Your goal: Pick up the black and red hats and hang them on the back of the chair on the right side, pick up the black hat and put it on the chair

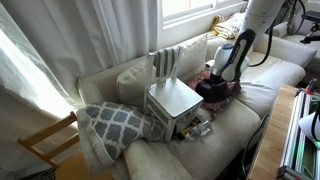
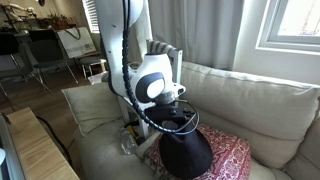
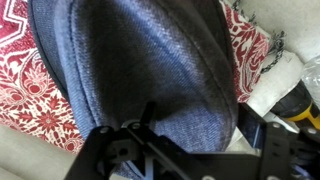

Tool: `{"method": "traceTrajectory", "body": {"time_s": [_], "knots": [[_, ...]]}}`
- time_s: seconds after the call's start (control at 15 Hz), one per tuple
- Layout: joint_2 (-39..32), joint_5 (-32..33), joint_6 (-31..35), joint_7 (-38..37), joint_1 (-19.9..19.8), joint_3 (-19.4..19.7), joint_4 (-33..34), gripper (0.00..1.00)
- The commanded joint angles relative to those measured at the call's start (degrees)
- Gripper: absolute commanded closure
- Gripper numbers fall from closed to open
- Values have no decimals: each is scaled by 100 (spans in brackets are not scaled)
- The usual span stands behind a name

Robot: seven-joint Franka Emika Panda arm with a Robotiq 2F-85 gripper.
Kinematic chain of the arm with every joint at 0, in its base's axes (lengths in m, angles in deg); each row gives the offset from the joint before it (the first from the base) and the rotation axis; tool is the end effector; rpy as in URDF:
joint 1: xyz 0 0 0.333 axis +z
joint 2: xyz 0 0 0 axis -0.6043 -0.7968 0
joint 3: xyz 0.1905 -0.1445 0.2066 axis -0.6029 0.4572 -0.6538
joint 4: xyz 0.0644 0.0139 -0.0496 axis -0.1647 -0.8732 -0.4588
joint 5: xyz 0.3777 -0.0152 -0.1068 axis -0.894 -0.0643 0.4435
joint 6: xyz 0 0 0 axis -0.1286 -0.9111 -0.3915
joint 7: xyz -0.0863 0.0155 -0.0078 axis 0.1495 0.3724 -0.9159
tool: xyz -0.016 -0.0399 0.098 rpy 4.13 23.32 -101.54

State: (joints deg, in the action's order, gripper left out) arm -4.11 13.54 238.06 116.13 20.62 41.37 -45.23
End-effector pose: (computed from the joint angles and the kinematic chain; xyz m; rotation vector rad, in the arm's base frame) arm 0.4837 -0.1566 -0.0182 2.9441 0.7621 0.1079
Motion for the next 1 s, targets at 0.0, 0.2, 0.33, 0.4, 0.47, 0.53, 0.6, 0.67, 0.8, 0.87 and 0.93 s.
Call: {"method": "traceTrajectory", "body": {"time_s": [0.0,0.2,0.33,0.4,0.47,0.53,0.6,0.67,0.8,0.87,0.93], "knots": [[-339,62,175,-258,48,71,243,49],[-472,68,131,-306,49,99,360,71],[-542,64,102,-311,22,88,424,85],[-563,67,70,-303,-8,68,451,93],[-573,68,42,-298,-45,45,480,100],[-536,74,9,-287,-86,27,493,100],[-473,73,-29,-281,-154,-12,489,97],[-344,103,-93,-236,-252,-58,450,97],[-1,157,-217,-145,-496,-183,311,96],[222,187,-263,-84,-687,-304,207,96],[364,222,-330,-3,-923,-483,169,96]]}}
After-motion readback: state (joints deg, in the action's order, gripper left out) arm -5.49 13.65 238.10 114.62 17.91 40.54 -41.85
